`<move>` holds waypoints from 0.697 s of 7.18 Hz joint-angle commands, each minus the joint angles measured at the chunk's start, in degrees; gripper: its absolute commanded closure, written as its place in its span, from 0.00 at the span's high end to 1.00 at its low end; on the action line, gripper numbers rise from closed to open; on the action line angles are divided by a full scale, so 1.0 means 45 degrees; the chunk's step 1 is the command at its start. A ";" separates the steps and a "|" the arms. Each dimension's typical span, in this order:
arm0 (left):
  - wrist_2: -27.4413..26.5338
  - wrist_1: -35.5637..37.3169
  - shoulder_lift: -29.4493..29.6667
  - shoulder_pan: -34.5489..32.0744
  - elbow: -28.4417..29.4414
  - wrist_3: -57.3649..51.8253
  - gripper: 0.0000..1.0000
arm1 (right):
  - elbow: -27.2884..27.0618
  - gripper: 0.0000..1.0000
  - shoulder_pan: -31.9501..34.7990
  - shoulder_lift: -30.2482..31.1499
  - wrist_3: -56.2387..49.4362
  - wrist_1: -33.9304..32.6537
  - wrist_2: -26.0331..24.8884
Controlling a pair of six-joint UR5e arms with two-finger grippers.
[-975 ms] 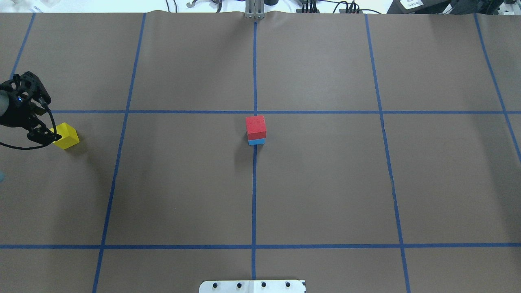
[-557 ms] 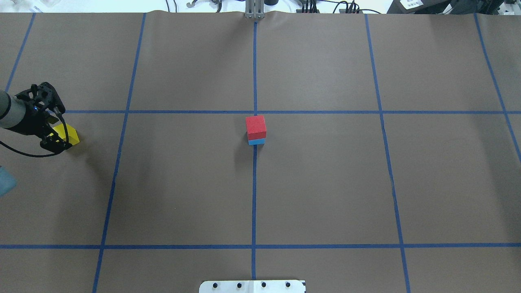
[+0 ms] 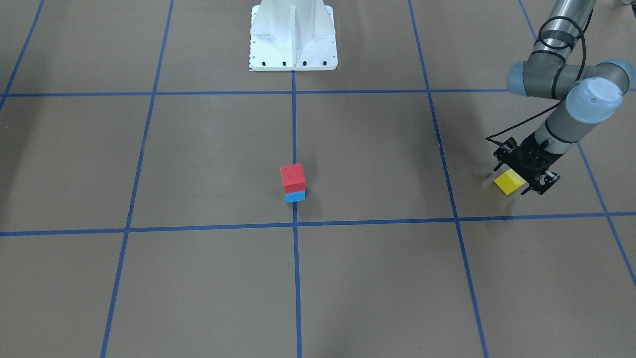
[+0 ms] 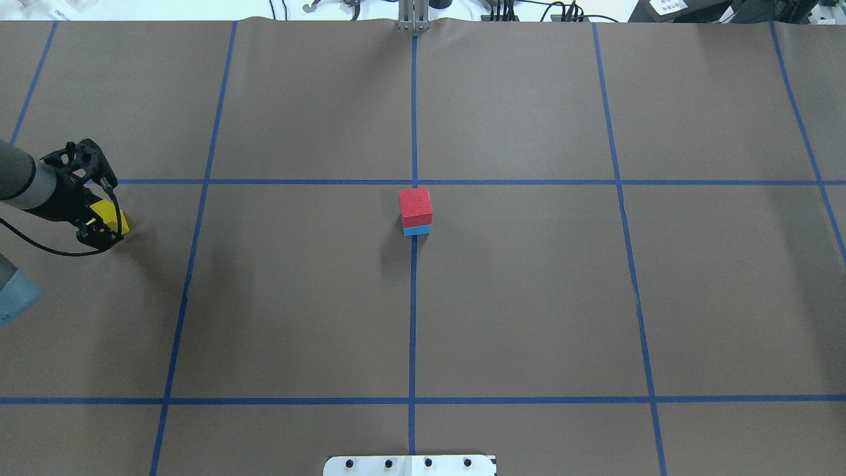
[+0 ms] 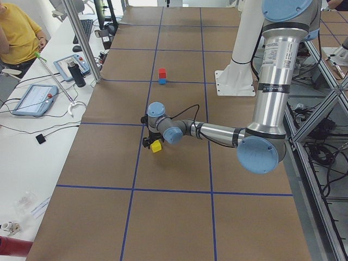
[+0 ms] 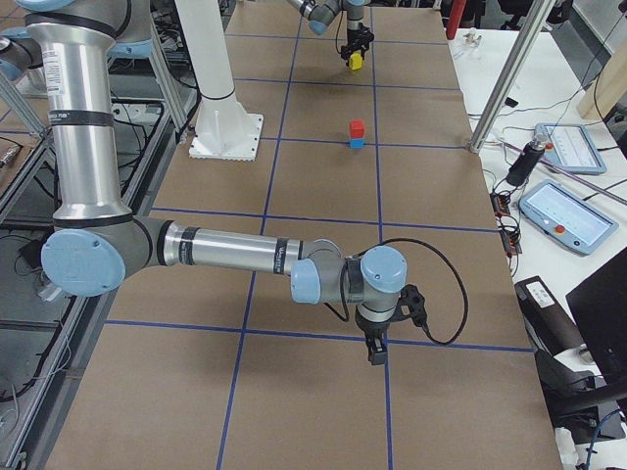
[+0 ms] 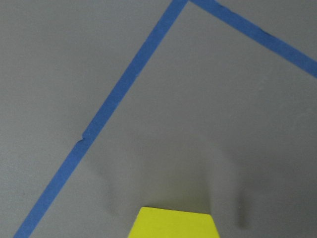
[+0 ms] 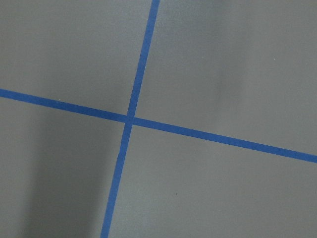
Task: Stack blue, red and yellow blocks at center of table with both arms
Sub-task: 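Lower the left gripper onto the yellow cube and grasp it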
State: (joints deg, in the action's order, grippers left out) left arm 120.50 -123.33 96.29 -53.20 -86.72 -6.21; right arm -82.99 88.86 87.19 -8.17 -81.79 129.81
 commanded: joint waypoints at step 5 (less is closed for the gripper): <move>0.0877 0.0219 0.0648 -0.0053 -0.0767 0.4894 0.00 | -0.0013 1.00 0.0000 0.0136 0.0059 0.0012 -0.0019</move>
State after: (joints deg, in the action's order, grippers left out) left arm 123.57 -122.51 97.39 -53.38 -89.34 5.66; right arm -82.86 88.86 87.37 -7.93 -81.77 129.80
